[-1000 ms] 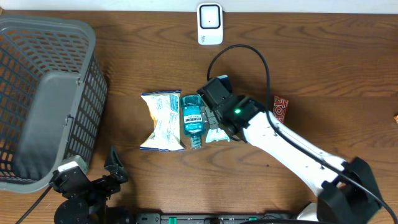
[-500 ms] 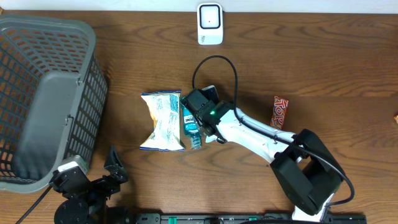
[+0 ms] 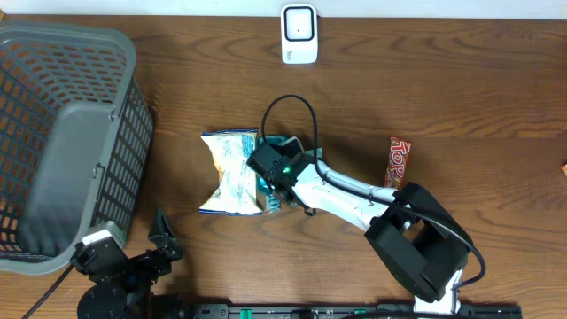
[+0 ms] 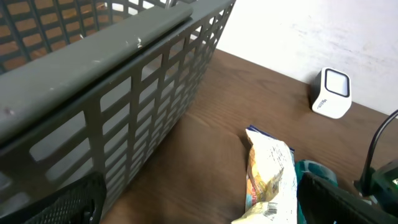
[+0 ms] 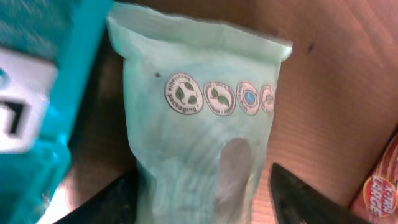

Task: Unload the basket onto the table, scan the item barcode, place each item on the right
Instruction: 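Lower the right gripper onto the wipes pack and grasp it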

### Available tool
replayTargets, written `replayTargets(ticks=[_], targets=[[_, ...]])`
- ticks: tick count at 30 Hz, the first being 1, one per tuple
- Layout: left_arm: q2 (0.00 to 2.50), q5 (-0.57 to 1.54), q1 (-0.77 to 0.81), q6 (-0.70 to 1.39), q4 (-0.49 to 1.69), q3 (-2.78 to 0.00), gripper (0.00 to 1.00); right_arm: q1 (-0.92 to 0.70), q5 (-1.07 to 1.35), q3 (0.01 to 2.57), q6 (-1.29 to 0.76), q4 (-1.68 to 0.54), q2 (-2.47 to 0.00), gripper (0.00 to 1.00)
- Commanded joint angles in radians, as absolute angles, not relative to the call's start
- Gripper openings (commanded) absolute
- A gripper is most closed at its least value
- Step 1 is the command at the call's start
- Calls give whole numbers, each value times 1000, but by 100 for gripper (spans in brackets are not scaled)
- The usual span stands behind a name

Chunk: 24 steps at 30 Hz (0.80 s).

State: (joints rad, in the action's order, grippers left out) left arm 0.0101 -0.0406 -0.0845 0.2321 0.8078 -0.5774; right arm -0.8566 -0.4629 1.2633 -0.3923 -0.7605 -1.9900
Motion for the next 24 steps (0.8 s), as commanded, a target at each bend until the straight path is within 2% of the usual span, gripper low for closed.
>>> replayTargets(ticks=[1,3,6,9,12,18,24], targets=[[3,-53,-89,231,807,-577,98,-834,-386,1262,-396,-796,-2016,51],[3,-53,-89,231,807,-577,98,-824,-383,1262,-396,-808,-2016,46],[3,-53,-89,231,807,-577,98,-817,-371,1274,-395,-829,-2013,44],[3,-53,-89,231,808,-577,98,-804,-325,1336,-395,-908,-2013,28],[3,-53,-89,231,808,-577,98,-780,-242,1417,-371,-992,-2013,22],[3,-53,-89,231,808,-577,98,-706,-1,1578,-234,-1140,-2012,20],[3,-53,-89,231,808,-577,98,-572,498,1611,71,-1177,-2015,20]])
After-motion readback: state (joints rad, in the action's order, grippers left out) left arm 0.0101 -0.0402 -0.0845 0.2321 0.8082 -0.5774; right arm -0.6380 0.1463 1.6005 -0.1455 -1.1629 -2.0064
